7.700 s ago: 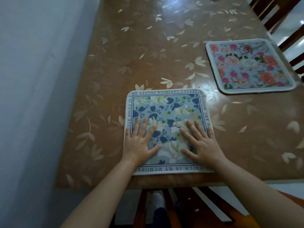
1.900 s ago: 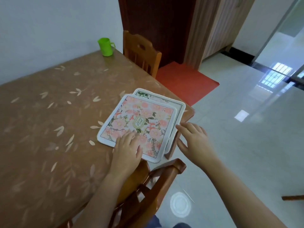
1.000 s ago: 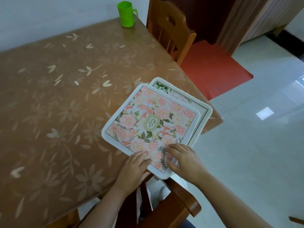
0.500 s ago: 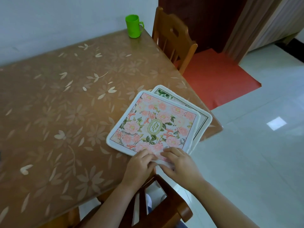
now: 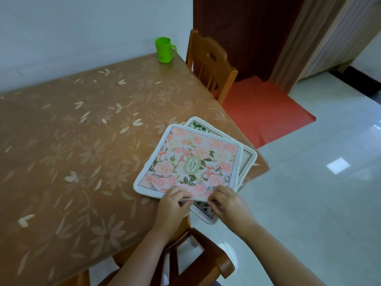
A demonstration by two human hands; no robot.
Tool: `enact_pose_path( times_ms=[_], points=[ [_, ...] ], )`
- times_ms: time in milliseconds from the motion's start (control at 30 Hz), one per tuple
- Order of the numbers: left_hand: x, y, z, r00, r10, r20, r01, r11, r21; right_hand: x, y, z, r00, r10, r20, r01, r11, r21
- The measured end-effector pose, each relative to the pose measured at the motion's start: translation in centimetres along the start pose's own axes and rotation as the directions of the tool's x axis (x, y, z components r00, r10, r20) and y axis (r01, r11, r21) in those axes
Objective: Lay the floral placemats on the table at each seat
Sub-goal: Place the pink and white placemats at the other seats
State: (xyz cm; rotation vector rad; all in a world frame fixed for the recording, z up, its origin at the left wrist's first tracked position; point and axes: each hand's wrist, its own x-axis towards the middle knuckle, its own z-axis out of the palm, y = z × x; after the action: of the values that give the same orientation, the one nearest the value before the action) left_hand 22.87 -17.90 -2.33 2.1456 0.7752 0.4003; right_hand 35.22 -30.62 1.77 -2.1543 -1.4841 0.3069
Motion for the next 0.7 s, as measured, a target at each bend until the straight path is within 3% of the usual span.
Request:
enact_pose_path(
  times_ms=[133, 233, 500, 700],
  points=[
    [0.6, -0.4, -0.3, 0.999, -0.036, -0.005, 0.036, 0.999, -0.033, 0.2, -0.5, 0.4, 0.993, 0.117, 0.007, -0.118, 0.992, 0.052],
    [0.8, -0.8, -1.4, 0.999, 0.044, 0.009, -0.044, 0.999, 0.009, 0.5, -1.3, 1.0, 0.974, 0.213, 0.075, -0.22, 0.971, 0.093],
    [-1.5, -5.9, -7.4, 0.996, 0.069, -0.058, -0.064, 0.994, 0.087, 3.4, -7.1, 6.0, 0.968, 0.19, 0.167, -0.208, 0.973, 0.102],
    [-4.3, -10.5, -12.6, 0.985, 0.013, -0.173, 0.013, 0.989, 0.149, 6.7, -11.4, 11.2, 0.967, 0.047, 0.249, -0.074, 0.993, 0.097]
  ],
)
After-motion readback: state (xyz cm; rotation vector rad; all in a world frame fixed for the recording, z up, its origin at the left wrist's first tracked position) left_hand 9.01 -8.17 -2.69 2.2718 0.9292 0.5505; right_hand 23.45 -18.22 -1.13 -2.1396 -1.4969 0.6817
